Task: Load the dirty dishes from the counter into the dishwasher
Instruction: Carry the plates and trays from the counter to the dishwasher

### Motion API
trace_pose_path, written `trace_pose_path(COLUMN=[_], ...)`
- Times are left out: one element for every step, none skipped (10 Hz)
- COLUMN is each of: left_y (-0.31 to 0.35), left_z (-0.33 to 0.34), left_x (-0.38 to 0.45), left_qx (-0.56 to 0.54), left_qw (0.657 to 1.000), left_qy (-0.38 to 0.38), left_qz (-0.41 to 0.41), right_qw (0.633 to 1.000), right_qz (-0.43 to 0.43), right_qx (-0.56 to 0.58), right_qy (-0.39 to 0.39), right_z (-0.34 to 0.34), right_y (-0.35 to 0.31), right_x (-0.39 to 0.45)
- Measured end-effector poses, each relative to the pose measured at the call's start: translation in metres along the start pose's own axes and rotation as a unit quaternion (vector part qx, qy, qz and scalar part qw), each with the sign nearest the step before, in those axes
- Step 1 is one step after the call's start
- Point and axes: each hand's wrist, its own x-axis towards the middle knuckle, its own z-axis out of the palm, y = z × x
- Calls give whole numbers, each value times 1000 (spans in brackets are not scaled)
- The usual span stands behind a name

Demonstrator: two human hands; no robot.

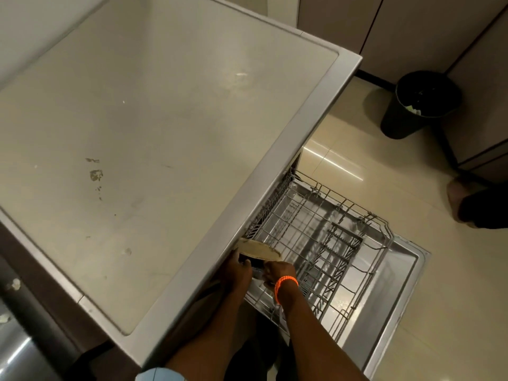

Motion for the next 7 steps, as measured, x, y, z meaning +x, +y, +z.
trace_pose_path(left_y=[11, 11, 20, 33, 35, 35, 36], left_z=[-17, -32, -52, -82, -101, -119, -136], left_x=[-34, -61, -94, -134, -161, -192, -226], left_qx=[-30, -28, -24, -32, -38, -29, -68], left_qw=[999, 999, 998, 997, 997, 998, 997], left_qy=[-15, -27, -56, -66, -65, -48, -29], left_qz=[-10, -13, -11, -21, -10, -4, -6], right_qw=[1000, 1000, 1000, 1000, 999, 997, 991], right_qz=[23, 19, 9, -12, -42, -62, -92], right_qx=[11, 5, 9, 3, -11, -38, -92], right_qy=[14, 17, 20, 29, 30, 18, 26], right_z=[-8, -16, -25, -32, -39, -44, -46], right_y=[-4, -7, -8, -13, -12, -10, -10], right_x=[-22, -48, -82, -128, -168, -204, -246])
